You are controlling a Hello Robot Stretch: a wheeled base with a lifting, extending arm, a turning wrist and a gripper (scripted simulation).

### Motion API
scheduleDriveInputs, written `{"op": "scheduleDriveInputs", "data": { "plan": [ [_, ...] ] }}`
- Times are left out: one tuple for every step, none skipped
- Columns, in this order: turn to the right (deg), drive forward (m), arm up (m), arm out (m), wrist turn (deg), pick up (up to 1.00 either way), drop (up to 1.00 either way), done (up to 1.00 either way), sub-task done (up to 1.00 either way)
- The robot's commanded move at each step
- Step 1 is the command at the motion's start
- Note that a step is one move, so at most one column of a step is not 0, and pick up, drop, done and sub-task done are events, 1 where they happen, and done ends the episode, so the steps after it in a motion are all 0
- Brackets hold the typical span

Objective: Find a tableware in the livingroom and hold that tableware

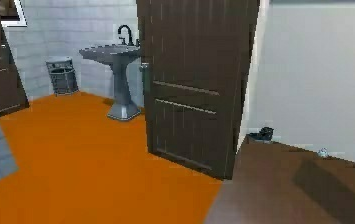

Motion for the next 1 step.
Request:
{"op": "scheduleDriveInputs", "data": {
  "plan": [
    [45.0,0.0,0.0,0.0,0.0,0.0,0.0,0.0,0.0]
  ]
}}
